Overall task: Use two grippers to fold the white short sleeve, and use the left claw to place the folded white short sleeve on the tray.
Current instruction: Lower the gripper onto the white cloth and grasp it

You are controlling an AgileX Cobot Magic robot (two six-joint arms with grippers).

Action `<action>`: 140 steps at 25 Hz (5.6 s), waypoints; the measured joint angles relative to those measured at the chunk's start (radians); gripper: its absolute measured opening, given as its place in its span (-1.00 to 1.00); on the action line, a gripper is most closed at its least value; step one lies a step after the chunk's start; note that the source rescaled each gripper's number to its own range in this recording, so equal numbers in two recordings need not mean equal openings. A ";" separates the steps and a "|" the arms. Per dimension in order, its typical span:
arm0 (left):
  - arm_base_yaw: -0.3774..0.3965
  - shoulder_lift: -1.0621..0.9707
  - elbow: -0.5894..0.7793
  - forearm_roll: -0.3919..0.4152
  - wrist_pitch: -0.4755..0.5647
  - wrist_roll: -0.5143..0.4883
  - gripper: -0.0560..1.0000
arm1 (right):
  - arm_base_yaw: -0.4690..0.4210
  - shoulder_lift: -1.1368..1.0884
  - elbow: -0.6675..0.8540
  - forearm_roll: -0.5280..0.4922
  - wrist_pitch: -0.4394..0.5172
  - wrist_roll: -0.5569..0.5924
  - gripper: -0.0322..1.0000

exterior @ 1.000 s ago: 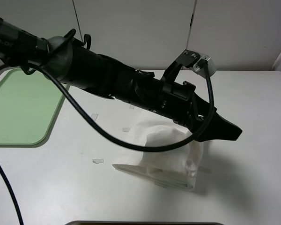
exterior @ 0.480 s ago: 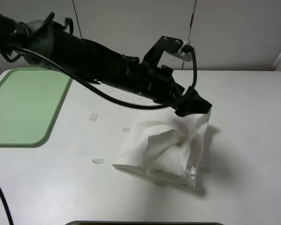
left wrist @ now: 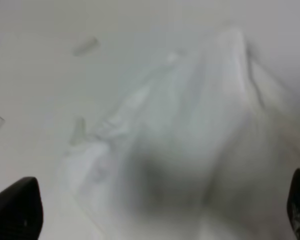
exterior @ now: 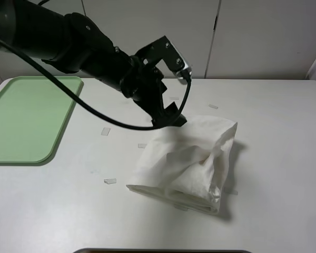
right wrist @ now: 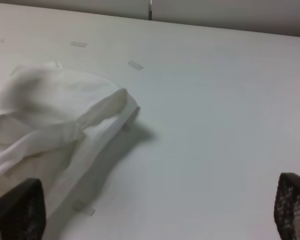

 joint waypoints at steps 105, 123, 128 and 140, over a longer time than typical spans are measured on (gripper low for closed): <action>0.285 0.074 0.214 -0.479 0.324 -0.096 0.88 | 0.000 0.000 0.000 0.000 0.000 0.000 1.00; 0.215 0.312 0.184 -0.704 0.406 0.030 0.83 | 0.000 0.000 0.000 0.000 0.000 0.000 1.00; 0.179 0.334 0.159 -0.737 0.395 0.030 0.78 | 0.000 0.000 0.000 0.000 0.000 0.000 1.00; 0.159 0.339 0.157 -0.748 0.312 0.030 -0.81 | 0.000 0.000 0.000 0.000 0.000 0.000 1.00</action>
